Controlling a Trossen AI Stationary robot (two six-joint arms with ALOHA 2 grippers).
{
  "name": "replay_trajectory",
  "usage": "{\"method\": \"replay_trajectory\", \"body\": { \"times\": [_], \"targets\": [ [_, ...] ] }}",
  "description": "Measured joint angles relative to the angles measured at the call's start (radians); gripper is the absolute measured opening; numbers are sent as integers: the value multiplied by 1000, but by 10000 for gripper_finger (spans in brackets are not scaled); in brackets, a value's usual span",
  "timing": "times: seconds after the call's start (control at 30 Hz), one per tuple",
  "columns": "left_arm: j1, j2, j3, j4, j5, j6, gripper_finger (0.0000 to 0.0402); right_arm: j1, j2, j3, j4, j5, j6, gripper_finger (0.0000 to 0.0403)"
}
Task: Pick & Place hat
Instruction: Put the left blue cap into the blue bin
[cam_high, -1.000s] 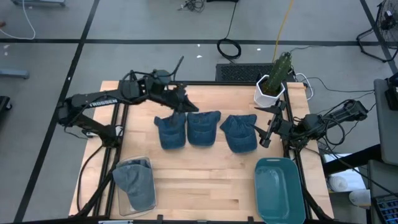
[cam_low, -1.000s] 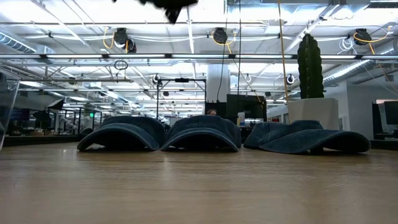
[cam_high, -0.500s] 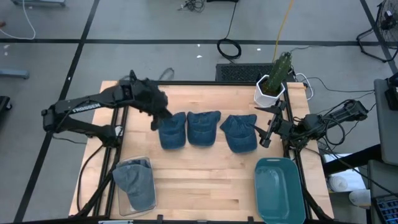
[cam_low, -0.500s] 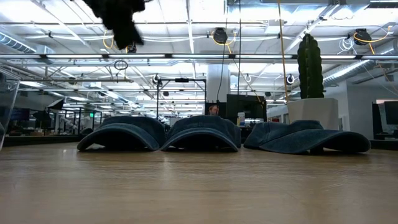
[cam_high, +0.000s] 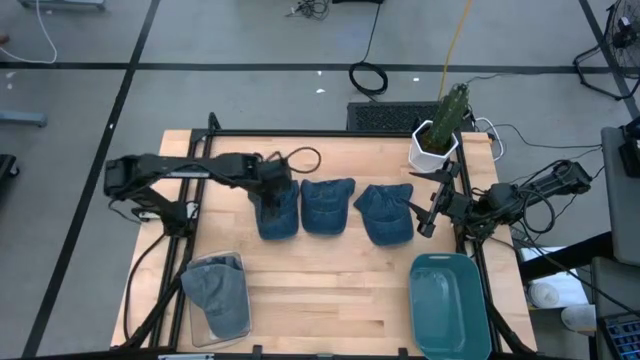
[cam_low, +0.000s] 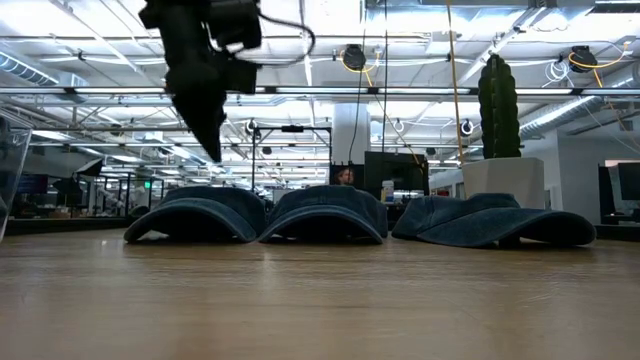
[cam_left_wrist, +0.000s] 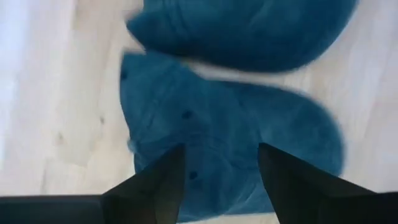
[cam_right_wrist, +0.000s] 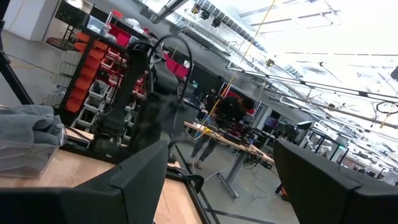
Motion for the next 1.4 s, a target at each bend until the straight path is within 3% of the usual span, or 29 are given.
{"method": "replay_trajectory", "body": {
  "times": [0.43,0.73,0.9,1.1,1.4],
  "targets": [
    [-2,176,0,0,-20,7,209,0,0,0,0,0,0,279],
    [-2,118,1,-70,-11,5,208,0,0,0,0,0,0,279],
    [-5,62,1,-84,81,-32,206,0,0,0,0,0,0,279],
    [-36,77,1,-73,88,-5,184,0,0,0,0,0,0,279],
    [-45,148,0,-42,-36,-36,159,0,0,0,0,0,0,279]
  ]
}}
